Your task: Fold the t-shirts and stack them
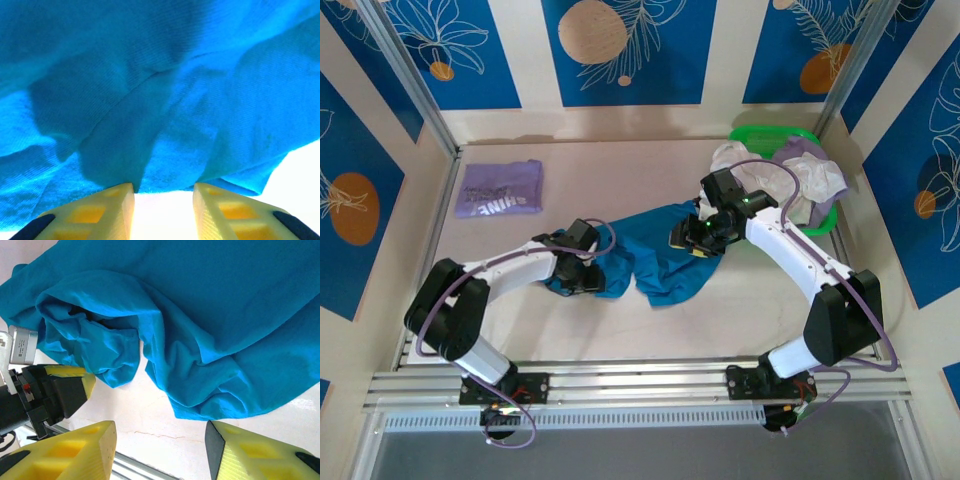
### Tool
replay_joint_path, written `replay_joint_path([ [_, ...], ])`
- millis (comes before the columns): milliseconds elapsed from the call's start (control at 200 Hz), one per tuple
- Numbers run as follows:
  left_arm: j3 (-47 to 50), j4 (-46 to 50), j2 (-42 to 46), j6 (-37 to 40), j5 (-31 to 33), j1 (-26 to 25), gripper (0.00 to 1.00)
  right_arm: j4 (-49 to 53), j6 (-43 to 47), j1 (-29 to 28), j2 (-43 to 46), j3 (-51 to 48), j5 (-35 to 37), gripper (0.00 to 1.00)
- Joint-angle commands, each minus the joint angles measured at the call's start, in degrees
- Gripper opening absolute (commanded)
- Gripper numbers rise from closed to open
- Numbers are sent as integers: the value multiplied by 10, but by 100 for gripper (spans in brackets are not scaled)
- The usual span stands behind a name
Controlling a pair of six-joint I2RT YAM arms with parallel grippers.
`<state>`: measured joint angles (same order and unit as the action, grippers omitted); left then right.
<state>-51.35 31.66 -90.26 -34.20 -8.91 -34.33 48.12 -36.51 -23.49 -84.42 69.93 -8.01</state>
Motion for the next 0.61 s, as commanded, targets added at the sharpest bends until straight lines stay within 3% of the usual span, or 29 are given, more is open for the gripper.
replay_joint_path([
  [0, 1, -17, -19, -10, -14, -9, 36, 2, 7, 4, 9, -8, -21, 52],
  [195, -20, -11, -50, -6, -4, -19, 35, 2, 9, 5, 11, -13, -22, 52],
  [430, -24, -7, -48, -11, 16, -38, 19, -1, 7, 10, 21, -30, -23, 52],
  [510, -24, -1, -37, -14, 21, -39, 20, -1, 8, 11, 22, -32, -24, 52],
  [600, -24, 9, -25, -16, 22, -40, 28, 0, 9, 13, 24, -33, -25, 52],
])
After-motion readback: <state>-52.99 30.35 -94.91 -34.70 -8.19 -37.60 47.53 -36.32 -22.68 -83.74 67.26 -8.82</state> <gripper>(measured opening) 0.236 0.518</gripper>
